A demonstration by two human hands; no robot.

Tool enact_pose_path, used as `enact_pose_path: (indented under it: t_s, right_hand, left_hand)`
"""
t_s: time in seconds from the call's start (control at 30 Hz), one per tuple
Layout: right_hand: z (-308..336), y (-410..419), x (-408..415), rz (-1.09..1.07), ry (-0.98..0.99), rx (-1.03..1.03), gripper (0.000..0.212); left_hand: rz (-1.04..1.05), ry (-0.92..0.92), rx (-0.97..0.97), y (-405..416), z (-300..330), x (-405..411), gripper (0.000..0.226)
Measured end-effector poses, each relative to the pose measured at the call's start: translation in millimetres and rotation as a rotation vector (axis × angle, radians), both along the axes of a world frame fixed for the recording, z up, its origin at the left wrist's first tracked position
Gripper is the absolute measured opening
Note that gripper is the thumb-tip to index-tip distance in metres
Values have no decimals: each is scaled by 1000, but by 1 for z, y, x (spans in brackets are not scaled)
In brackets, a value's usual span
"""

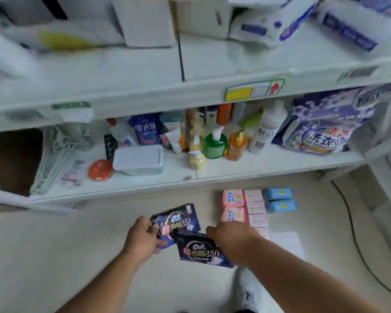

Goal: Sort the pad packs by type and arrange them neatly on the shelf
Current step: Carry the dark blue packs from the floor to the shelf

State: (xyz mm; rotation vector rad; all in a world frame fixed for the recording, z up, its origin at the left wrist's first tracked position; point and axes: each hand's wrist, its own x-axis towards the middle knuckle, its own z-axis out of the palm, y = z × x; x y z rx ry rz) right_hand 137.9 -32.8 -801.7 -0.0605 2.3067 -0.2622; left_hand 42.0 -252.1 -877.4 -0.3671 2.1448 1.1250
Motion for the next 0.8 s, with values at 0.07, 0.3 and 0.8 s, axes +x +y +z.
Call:
enact_pose_path:
  t_s: [0.07, 0.3, 0.8]
  right_hand:
    - [73, -4, 16, -11, 54, -28, 42]
    - [285, -18, 56, -29, 209, 19, 34]
    - [208, 60, 160, -359, -10, 225, 22]
  left_hand:
    - [31, 23, 47, -15, 76, 19, 12]
    - [12, 148, 201, -48, 296, 59, 15]
    - [-356, 211, -119, -45, 194, 117, 16]
